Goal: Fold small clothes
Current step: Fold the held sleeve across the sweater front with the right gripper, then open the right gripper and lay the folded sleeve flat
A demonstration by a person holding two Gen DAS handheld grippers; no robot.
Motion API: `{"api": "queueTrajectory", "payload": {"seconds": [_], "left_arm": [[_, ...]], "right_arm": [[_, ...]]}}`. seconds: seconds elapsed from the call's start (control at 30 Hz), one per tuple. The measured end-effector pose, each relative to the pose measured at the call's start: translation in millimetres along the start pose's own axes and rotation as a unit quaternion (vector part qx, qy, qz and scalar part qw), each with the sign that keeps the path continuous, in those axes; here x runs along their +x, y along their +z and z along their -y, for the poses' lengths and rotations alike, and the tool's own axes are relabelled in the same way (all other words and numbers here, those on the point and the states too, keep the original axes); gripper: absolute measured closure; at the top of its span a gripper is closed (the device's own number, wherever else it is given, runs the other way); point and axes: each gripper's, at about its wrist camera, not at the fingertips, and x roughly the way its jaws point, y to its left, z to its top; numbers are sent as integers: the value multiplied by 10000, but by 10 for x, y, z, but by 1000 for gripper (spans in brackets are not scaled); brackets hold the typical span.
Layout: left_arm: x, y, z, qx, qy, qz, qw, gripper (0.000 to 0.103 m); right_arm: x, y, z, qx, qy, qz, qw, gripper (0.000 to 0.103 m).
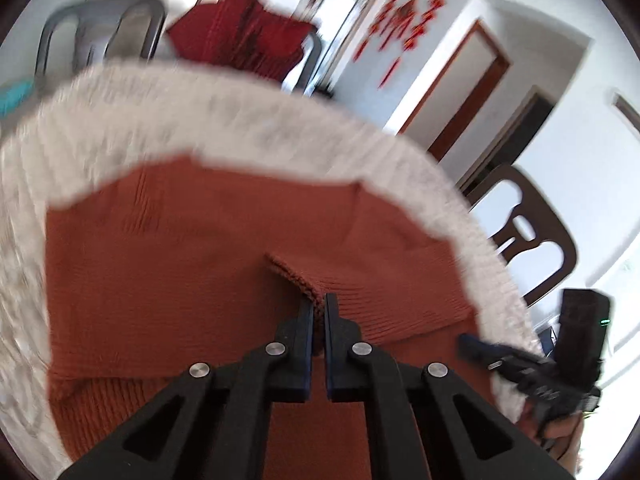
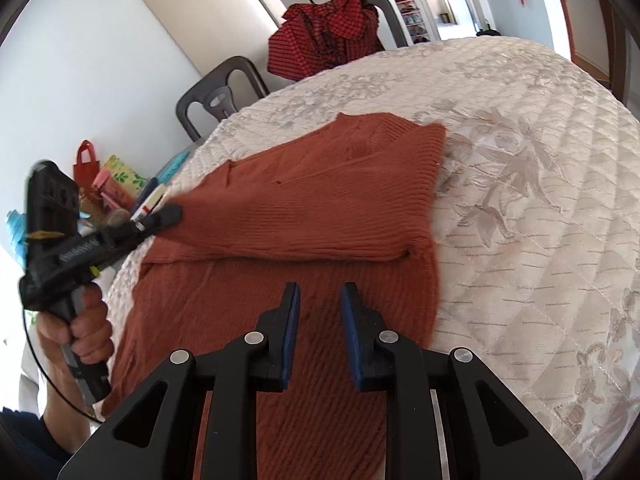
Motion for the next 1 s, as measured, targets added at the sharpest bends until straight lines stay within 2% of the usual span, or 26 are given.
{"api": "queueTrajectory", "payload": {"seconds": [0.1,0.27,0.33,0.4,0.5,0.6,0.63,0.67,0.83,0.93,0.97,1.0], "left_arm": [[18,-35,-80,-167,-87,-62,9998,96],[-138,46,-35,-73,-116,147,9998,96],[-136,84,-69,-146,-85,149,9997,89],[-97,134,-144,-267,-17,70,9996,74],[20,155,-188,-372,-291,-202,9987,68],[94,200,-140,-228,-198,-217,9993,72],[107,221,-107,-145,-155,-205,9996,80],[110,234,-70,-26,-99,-188,9998,98],[-37,236,80,485,94,362,9981,98],[117,235,-30,391,379,115,9985,97],[154,230,-68,345,481,53,9982,93],[144,227,-101,267,449,64,9986,93]], "right_arm": [[-4,5,7,16,1,-16,10000,81],[-87,21,-22,-92,-33,125,9999,81],[-121,48,-5,-52,-36,235,9997,81],[-115,78,43,36,-104,247,9996,81],[-126,106,55,32,-107,284,9995,81],[-119,128,42,19,-82,311,9995,81],[-112,138,40,20,-69,312,9995,81],[-105,144,37,14,-63,312,9995,81],[-129,199,17,-43,-67,456,9989,81],[-68,245,69,-56,-224,464,9987,81],[-17,254,111,-11,-336,373,9987,81],[31,260,141,12,-410,275,9988,82]]}}
